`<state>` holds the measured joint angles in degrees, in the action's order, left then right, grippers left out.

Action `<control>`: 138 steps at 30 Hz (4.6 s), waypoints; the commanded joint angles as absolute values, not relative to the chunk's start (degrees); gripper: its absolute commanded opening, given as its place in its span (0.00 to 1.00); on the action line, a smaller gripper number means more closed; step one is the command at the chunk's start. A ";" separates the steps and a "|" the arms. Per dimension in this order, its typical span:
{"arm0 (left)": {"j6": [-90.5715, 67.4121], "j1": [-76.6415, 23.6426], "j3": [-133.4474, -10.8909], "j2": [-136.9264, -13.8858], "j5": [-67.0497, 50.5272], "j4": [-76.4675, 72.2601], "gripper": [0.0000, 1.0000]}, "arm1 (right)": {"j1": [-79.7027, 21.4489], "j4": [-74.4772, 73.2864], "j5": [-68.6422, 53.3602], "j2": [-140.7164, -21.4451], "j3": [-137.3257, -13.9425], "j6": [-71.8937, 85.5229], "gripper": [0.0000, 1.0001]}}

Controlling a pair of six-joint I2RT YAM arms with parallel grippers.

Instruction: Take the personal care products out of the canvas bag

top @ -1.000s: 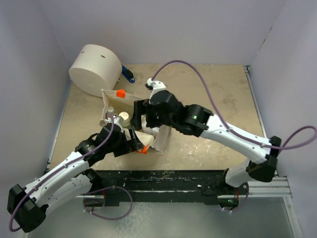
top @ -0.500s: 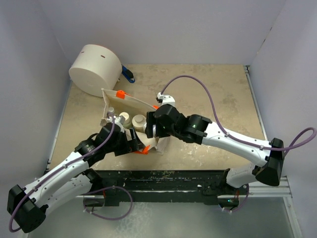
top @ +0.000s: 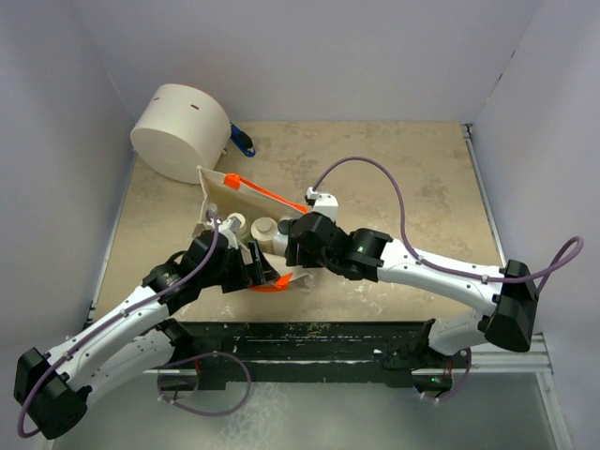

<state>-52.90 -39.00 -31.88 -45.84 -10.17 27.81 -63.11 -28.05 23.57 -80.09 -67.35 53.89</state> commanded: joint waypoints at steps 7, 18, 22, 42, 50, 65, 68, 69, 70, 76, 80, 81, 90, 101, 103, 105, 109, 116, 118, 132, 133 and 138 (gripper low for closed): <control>-50.30 -39.72 -31.21 -46.38 -18.10 28.64 0.99 | -62.49 -34.69 34.46 -84.07 -72.79 57.36 0.55; -49.87 -39.70 -31.99 -45.95 -17.86 30.29 0.99 | -61.91 -40.82 39.78 -89.37 -75.41 66.84 0.59; -50.18 -39.67 -32.14 -45.64 -17.80 30.55 0.99 | -61.39 -40.96 38.84 -91.54 -76.31 65.79 0.66; -50.99 -39.73 -32.50 -46.93 -17.82 29.71 0.99 | -59.00 -45.25 39.92 -93.14 -71.57 71.85 0.61; -51.63 -39.68 -32.43 -47.39 -18.14 28.76 0.99 | -58.61 -50.54 40.93 -102.19 -79.07 77.25 0.65; -50.27 -39.67 -35.70 -44.68 -15.35 31.68 0.99 | -58.43 -47.61 38.67 -103.31 -81.17 73.95 0.14; -49.42 -39.72 -36.20 -43.80 -15.60 31.67 0.99 | -58.46 -48.96 39.66 -102.03 -82.75 72.92 0.03; -49.28 -39.72 -36.29 -43.37 -15.61 31.69 0.99 | -58.48 -48.91 39.31 -101.45 -83.28 72.23 0.00; -49.49 -39.71 -36.39 -42.66 -14.98 32.03 0.99 | -58.53 -49.14 39.18 -101.11 -84.26 71.26 0.00; -51.84 -39.72 -34.32 -41.74 -15.53 30.36 0.99 | -58.87 -56.03 42.01 -99.87 -91.44 69.89 0.00; -52.83 -39.72 -32.38 -40.80 -16.69 29.66 0.99 | -59.02 -57.45 42.12 -97.31 -92.46 69.82 0.00; -52.97 -39.68 -32.19 -40.21 -16.65 29.61 0.99 | -59.11 -57.41 42.15 -96.43 -92.39 69.84 0.00; -52.00 -39.71 -33.63 -40.27 -16.46 31.46 0.99 | -59.12 -56.75 42.75 -90.37 -92.28 68.38 0.00; -50.00 -39.65 -36.17 -41.46 -15.64 32.97 1.00 | -59.08 -55.74 42.76 -85.15 -91.67 67.31 0.00; -49.81 -39.72 -36.54 -41.64 -15.64 33.16 0.99 | -59.09 -54.87 42.80 -83.93 -91.67 66.31 0.00; -49.83 -39.70 -36.80 -41.76 -15.69 33.14 0.99 | -59.11 -53.79 42.85 -82.80 -91.53 65.22 0.00; -49.91 -39.72 -37.00 -42.19 -16.10 32.76 0.99 | -59.08 -50.11 42.85 -79.72 -89.76 62.70 0.00; -49.38 -39.72 -37.88 -42.83 -15.99 33.34 0.99 | -59.09 -42.44 39.12 -74.43 -87.92 57.94 0.00; -49.35 -39.70 -37.76 -43.22 -15.57 33.36 0.99 | -59.09 -40.03 37.55 -72.40 -87.70 55.60 0.00; -49.39 -39.72 -37.17 -44.38 -15.26 32.39 0.99 | -58.99 -25.63 46.01 -61.32 -86.04 33.66 0.00; -49.33 -39.68 -37.19 -44.31 -15.15 32.55 0.99 | -59.03 -25.88 48.39 -61.20 -85.86 32.56 0.00; -48.92 -39.72 -37.27 -43.31 -14.85 33.60 0.99 | -58.41 -26.35 61.72 -60.14 -81.16 28.29 0.00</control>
<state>-51.18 -39.09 -35.68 -44.01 -13.34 33.69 -59.20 -35.14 46.30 -62.96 -82.13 33.67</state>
